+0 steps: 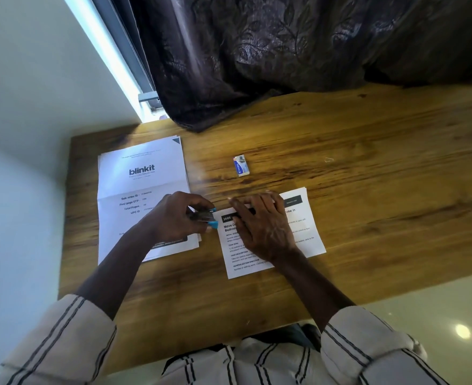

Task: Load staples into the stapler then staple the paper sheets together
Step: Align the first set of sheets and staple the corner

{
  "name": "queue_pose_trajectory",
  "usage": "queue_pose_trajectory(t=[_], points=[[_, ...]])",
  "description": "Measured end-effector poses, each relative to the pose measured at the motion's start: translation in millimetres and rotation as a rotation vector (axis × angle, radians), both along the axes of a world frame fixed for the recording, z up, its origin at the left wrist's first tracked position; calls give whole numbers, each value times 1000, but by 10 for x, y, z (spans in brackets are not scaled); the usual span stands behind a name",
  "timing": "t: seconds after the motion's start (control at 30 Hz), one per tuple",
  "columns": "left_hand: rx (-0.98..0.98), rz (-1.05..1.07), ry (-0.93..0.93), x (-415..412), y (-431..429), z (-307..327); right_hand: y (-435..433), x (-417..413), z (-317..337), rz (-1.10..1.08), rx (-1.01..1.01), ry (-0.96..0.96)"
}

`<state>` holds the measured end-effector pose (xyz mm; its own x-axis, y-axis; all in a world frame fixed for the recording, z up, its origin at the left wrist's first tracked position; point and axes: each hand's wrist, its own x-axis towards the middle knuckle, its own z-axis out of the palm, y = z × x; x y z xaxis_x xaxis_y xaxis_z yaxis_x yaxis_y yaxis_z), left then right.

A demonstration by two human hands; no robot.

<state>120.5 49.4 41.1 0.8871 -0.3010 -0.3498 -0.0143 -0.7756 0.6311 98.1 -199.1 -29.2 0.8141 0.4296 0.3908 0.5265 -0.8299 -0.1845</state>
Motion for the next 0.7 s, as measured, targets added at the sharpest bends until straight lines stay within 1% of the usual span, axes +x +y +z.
queue_pose_trajectory(t=[0.17,0.27,0.5,0.7], points=[[102,-115,-42,156,-140,123,1,5,-5,5,-1,-19],[204,-199,-52,268,-212,186,0,6,-10,5,7,-34],[343,-367,8,510,-334,253,-13,2,-10,5,4,-50],[452,-426,36,612,-453,328,-15,-2,23,28,22,-20]])
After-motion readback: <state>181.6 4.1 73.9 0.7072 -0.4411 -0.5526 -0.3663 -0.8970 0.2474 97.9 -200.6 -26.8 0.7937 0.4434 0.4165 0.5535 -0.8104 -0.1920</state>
